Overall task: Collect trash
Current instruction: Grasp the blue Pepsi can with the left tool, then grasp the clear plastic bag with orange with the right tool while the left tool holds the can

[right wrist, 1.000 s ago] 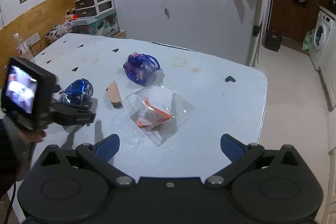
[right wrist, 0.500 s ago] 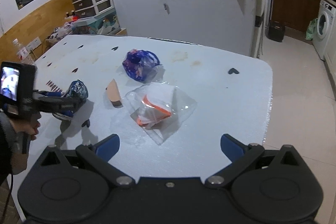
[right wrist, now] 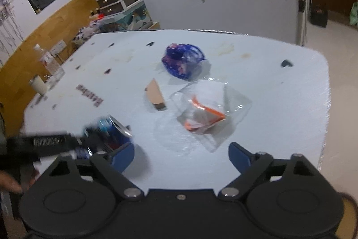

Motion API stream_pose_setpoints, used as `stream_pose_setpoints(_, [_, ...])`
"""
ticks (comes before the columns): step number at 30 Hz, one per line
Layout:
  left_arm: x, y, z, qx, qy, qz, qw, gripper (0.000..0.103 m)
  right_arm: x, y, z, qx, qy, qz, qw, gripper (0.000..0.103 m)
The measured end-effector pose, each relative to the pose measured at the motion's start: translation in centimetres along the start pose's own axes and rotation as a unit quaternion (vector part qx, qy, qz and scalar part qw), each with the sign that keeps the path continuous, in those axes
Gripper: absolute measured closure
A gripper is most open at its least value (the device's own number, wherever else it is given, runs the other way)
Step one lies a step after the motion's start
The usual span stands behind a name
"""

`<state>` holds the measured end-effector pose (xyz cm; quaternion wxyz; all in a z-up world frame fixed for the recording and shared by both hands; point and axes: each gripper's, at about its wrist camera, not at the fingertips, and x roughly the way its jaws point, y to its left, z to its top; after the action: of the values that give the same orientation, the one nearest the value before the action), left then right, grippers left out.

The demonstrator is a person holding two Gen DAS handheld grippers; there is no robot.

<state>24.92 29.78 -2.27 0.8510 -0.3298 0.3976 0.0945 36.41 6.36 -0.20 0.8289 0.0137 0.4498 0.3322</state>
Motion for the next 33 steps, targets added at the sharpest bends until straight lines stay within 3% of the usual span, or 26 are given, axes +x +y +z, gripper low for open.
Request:
stream_pose_setpoints(6, [0.9,-0.3,-3.7,-0.04,0.046,-0.039,0.9974,0.085,1.5,-0.7,-1.1,0.079,0.051,0.059,0.994,0.029])
stream_pose_setpoints(11, [1.7,-0.5,-5.6,-0.049,0.076,-0.057,0.9943,0.083,3.3,-2.0,-4.0,0.158,0.116,0.078,0.978,0.037])
stream_pose_setpoints(16, [2.8,-0.1,-6.3,-0.07,0.116,-0.086,0.9871,0.082,3.8,-2.8,-6.2,0.212,0.137,0.111,0.961,0.04])
stream_pose_setpoints(19, [3.3,0.4,-6.7,-0.089,0.133,-0.107,0.9812,0.079,3.9,-3.1,-6.4,0.22,0.14,0.114,0.959,0.039])
stream_pose_setpoints(22, [4.2,0.7,-7.3,-0.109,0.166,-0.134,0.9709,0.067,3.9,-3.6,-6.7,0.23,0.141,0.13,0.954,0.039])
stream_pose_setpoints(25, [5.0,1.1,-8.1,-0.13,0.182,-0.148,0.9632,0.065,3.9,-4.4,-6.9,0.239,0.136,0.155,0.949,0.041])
stream_pose_setpoints(28, [5.3,1.1,-8.7,-0.14,0.185,-0.147,0.9615,0.066,4.0,-4.3,-7.0,0.236,0.144,0.177,0.945,0.042])
stream_pose_setpoints(33, [5.2,1.1,-8.6,-0.14,0.176,-0.147,0.9632,0.07,3.8,-3.5,-6.2,0.203,0.14,0.176,0.953,0.043])
